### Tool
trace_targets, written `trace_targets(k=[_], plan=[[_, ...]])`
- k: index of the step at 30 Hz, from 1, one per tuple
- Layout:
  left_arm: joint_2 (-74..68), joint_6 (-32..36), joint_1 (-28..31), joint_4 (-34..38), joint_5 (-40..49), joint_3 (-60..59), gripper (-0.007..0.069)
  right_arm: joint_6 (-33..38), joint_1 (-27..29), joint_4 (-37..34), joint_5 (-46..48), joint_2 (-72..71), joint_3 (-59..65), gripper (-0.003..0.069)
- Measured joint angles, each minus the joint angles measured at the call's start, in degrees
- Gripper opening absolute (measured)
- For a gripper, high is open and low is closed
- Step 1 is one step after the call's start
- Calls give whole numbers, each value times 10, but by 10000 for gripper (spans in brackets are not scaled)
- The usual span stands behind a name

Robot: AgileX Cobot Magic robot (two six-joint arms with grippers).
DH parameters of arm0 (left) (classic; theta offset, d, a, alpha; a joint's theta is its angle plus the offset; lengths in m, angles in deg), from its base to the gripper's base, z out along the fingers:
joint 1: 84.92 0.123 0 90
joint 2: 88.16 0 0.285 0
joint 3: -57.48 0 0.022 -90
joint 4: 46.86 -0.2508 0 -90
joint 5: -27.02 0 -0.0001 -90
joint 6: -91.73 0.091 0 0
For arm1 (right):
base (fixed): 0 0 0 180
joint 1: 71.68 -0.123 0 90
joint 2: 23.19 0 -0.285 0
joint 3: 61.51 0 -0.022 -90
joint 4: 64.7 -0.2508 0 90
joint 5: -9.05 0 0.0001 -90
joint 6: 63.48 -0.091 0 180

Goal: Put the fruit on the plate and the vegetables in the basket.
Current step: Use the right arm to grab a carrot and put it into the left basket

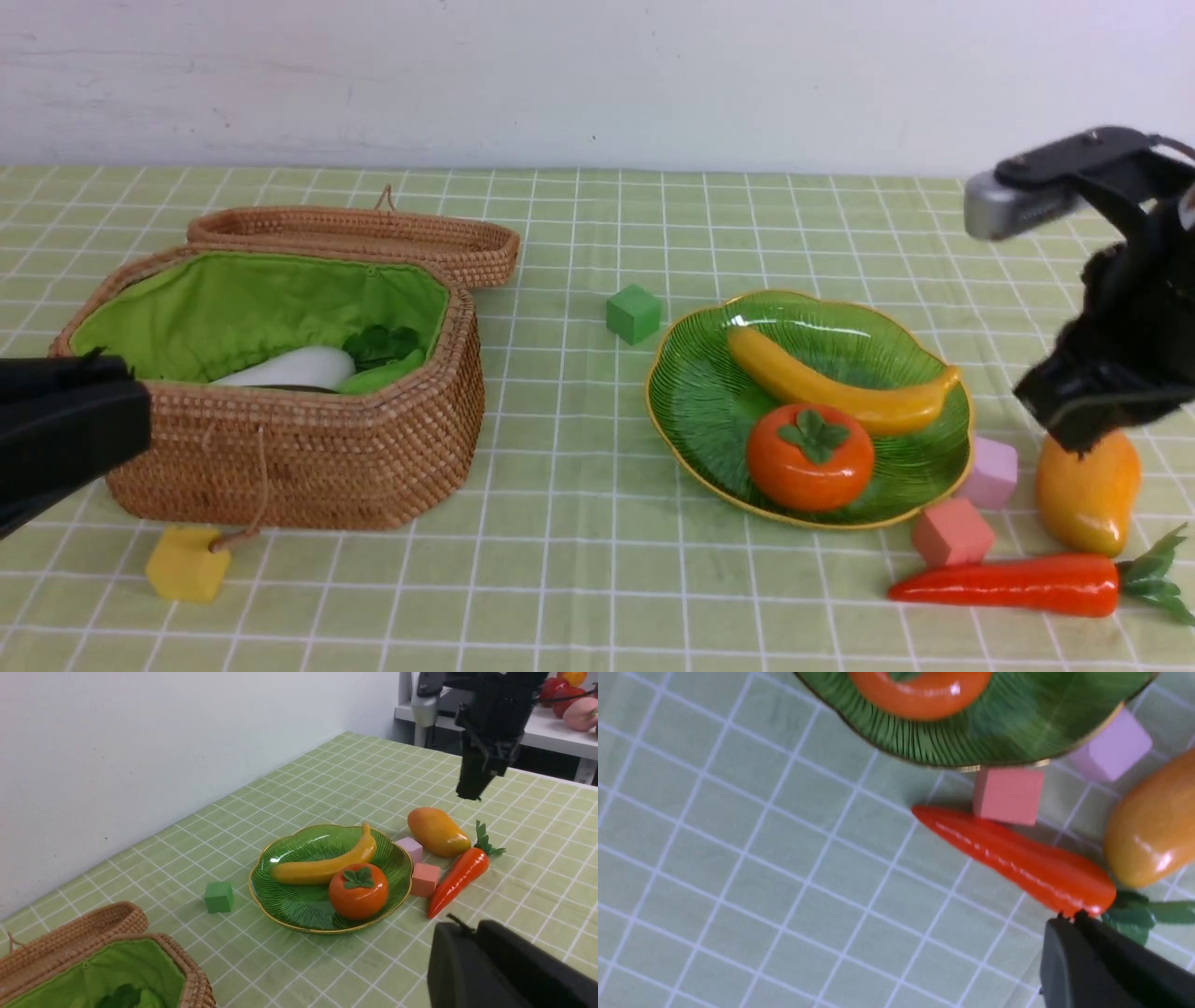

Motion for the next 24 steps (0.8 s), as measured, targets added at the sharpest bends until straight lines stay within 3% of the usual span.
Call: trace_targets(k=[7,13,18,24], plan=[[0,0,0,25,1,0,50,0,0,32,-1,-73,121,44],[0,0,0,50,21,0,50,14,0,46,-61,-78,164,95],[0,0,0,96,74,0,53,57,0,47,-115,-52,183,246],[0,0,0,121,126,0,57,177,0,67,-175,16,187,479]])
